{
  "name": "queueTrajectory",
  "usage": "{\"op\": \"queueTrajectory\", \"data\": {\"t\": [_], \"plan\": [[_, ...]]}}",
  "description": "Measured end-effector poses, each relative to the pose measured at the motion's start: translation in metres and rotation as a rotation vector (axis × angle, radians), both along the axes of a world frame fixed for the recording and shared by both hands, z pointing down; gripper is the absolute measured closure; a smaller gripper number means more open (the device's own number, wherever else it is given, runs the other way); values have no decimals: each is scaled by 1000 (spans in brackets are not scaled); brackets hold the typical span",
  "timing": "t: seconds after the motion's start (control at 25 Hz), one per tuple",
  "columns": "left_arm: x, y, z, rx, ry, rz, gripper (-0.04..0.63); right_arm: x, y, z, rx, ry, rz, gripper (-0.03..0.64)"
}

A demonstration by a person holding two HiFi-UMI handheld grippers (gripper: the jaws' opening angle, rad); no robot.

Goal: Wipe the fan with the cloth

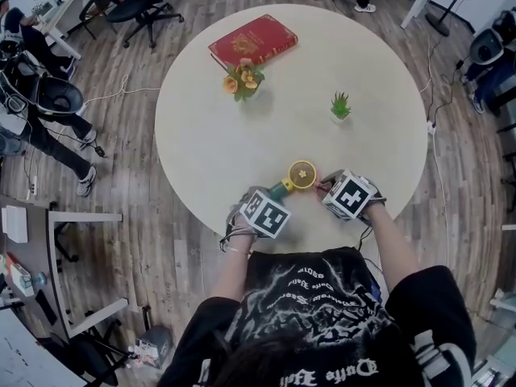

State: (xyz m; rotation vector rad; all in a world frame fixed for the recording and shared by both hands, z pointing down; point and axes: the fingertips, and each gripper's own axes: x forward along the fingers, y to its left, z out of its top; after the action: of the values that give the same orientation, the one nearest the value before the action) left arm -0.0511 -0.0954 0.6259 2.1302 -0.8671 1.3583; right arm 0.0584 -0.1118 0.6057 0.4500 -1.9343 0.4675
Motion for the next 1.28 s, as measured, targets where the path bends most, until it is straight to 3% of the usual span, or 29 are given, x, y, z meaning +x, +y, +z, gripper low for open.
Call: {"op": "queueTrajectory", "data": {"t": [0.32, 0.52, 0.76, 1.12, 1.28], "plan": [[1, 3, -2, 33, -21, 17, 426, -17, 15, -3, 43, -26, -130, 575], [0, 3, -2, 47, -25, 52, 428, -50, 28, -6, 87, -60, -248, 575], [2, 4, -3, 67, -36, 79, 428, -71, 27, -7, 153, -58, -285, 575], [0, 6, -1, 26, 48, 102, 428, -85, 32, -3, 237, -23, -411, 575], [-2, 8, 1, 28, 53, 125, 431, -95, 36, -4, 230, -67, -451, 575]]}}
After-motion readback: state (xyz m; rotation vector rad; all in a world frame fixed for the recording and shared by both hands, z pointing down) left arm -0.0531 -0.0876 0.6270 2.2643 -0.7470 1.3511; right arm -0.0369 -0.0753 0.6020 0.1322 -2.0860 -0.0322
